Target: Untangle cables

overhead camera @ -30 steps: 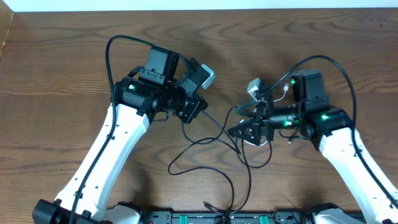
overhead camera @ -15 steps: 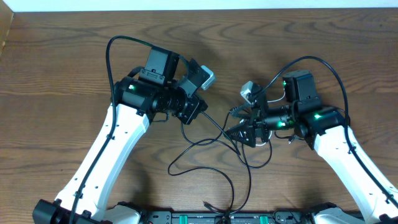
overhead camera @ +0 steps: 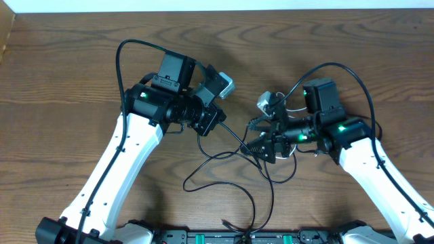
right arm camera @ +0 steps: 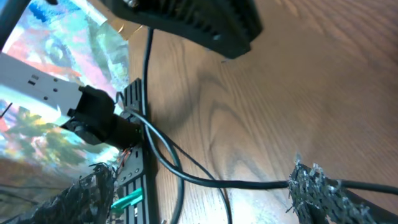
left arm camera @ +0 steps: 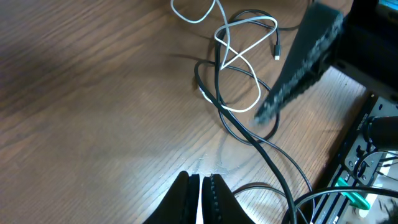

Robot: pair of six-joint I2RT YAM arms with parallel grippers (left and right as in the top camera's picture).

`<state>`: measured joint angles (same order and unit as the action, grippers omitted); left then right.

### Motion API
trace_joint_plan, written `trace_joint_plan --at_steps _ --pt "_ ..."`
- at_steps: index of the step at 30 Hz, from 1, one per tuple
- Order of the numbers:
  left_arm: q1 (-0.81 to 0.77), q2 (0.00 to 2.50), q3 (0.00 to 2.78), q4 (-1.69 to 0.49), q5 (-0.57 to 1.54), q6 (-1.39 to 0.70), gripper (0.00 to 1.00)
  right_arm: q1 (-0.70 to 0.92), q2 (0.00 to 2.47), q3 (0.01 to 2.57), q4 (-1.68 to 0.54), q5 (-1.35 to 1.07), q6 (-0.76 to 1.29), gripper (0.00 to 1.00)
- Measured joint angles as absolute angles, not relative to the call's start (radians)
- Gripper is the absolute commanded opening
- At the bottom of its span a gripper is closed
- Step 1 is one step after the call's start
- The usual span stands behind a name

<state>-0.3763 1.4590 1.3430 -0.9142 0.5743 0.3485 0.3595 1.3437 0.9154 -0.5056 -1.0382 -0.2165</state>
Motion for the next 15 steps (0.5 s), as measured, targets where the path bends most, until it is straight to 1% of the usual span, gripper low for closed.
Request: trace_joint_plan --at_steps 6,15 --pt "-0.376 1.459 1.343 -0.915 0.574 0.348 0.08 0.398 1.344 0.915 -0.507 -1.019 -0.222 0.87" --pt "-0.376 1.459 1.343 -0.915 0.574 0.348 0.08 0.412 1.344 0.915 -0.508 -1.0 -0.225 0.87"
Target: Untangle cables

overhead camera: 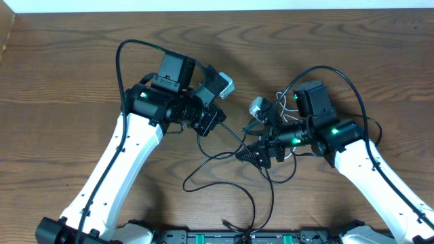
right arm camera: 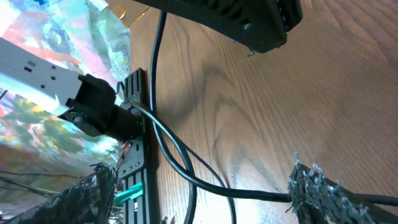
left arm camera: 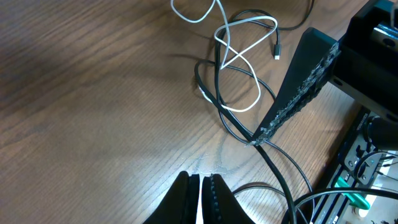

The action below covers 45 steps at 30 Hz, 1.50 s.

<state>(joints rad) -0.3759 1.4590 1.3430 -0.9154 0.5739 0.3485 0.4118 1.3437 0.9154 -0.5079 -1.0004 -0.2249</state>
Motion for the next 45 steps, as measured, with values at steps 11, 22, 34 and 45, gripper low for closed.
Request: trace_joint_plan --at_steps 11,22,34,45 --pt "-0.376 1.459 1.343 -0.915 0.574 0.348 0.08 0.416 1.344 0.915 -0.508 -0.995 -0.228 0.86" --pt "-0.376 1.459 1.343 -0.915 0.566 0.327 0.08 0.416 1.344 0.915 -0.508 -0.994 -0.22 0.85" --pt "-0.377 1.459 1.343 -0.916 0.352 0.039 0.08 0.416 1.344 0.915 -0.508 -0.993 -0.165 0.85" --pt "-0.377 1.459 1.343 -0.916 0.334 0.025 0.08 0.486 1.344 0.915 -0.477 -0.987 -0.158 0.91"
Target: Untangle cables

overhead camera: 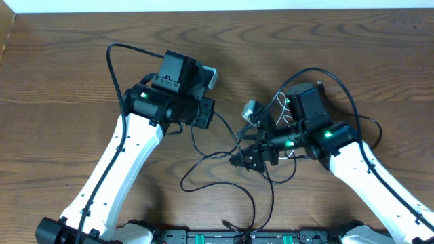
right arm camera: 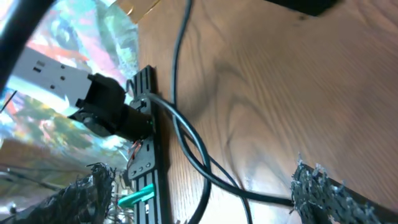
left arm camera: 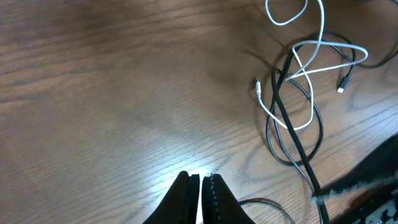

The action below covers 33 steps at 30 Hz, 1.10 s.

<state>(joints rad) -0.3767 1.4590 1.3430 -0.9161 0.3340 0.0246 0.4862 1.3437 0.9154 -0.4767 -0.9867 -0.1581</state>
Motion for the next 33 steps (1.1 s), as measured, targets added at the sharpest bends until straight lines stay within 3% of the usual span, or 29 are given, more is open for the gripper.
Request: trace_joint_plan --at_steps 9,26,33 --pt "-0.377 1.459 1.343 -0.926 0.334 0.155 0.07 0.585 1.344 0.915 -0.449 -0.879 -0.187 0.92" --pt "-0.377 1.459 1.343 -0.926 0.335 0.306 0.08 0.599 1.344 0.915 -0.364 -0.813 -0.371 0.92" --pt "-0.377 1.459 1.343 -0.853 0.429 0.327 0.07 0.613 1.377 0.915 -0.341 -0.813 -0.402 0.78"
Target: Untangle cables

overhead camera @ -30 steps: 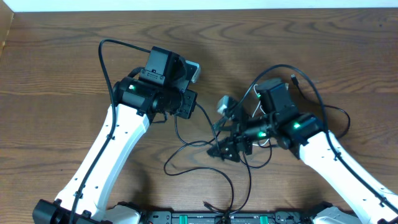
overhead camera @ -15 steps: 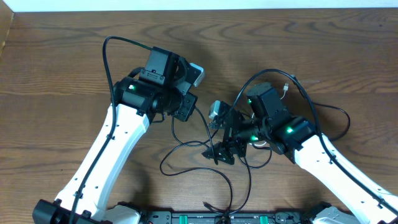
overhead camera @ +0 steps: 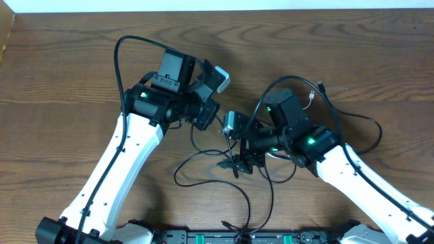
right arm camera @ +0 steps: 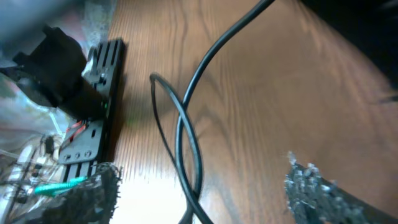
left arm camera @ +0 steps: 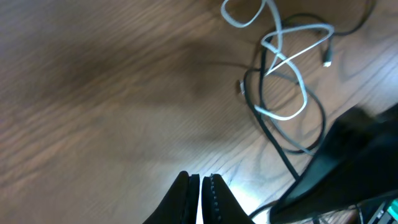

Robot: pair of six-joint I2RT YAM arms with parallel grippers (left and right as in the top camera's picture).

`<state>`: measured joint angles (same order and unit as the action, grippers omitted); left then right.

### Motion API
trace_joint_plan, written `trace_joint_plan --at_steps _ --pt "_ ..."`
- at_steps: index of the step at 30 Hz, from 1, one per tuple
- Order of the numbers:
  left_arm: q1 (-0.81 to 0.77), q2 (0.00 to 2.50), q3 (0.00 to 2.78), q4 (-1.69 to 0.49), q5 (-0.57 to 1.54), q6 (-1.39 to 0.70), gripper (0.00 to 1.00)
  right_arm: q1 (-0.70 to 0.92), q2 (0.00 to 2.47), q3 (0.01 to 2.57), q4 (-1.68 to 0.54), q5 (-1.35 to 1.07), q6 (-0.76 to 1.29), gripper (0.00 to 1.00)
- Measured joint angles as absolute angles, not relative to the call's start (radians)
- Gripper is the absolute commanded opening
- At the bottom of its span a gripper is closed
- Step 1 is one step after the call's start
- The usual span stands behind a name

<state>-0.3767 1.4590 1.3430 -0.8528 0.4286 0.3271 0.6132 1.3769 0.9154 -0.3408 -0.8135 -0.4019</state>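
A black cable (overhead camera: 182, 171) loops across the table middle and runs up to my left gripper (overhead camera: 203, 116), which is shut on its end. In the left wrist view the left gripper (left arm camera: 200, 185) shows closed fingers above the wood, with the white cable (left arm camera: 283, 59) twisted through black cable loops (left arm camera: 273, 127) further off. My right gripper (overhead camera: 239, 157) is open, low over the black cable. In the right wrist view a crossed run of black cable (right arm camera: 186, 155) passes between the spread fingers of the right gripper (right arm camera: 202, 193). A white cable tip (overhead camera: 310, 96) pokes out behind the right arm.
The metal rail with connectors (right arm camera: 93, 93) runs along the table's front edge, and the black cable drops to it (overhead camera: 252, 220). The right arm's own black lead (overhead camera: 366, 125) arcs at the right. Bare wood (overhead camera: 61, 81) lies to the left and back.
My right gripper has shifted left, still open, now straddling a crossed stretch of black cable. My left wrist has turned back to the right, fingers still shut. The black loop moved slightly left.
At first my right gripper was open just right of the tangle's middle, and the left was shut on the black cable. The right gripper then stood further left and lower at each moment. The left wrist turned once and is turned back now.
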Motion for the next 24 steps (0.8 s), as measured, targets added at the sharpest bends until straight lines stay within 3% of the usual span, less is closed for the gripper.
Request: trace_joint_plan --at_steps 9,21,24 --pt "-0.377 1.459 1.343 -0.825 0.447 0.337 0.07 0.631 1.42 0.915 -0.352 -0.814 -0.41 0.7" --pt "-0.375 1.459 1.343 -0.758 0.44 0.226 0.08 0.667 1.432 0.915 -0.329 -0.818 -0.413 0.7" --pt "-0.375 1.459 1.343 -0.753 0.439 0.194 0.08 0.667 1.432 0.915 -0.319 -0.818 -0.414 0.6"
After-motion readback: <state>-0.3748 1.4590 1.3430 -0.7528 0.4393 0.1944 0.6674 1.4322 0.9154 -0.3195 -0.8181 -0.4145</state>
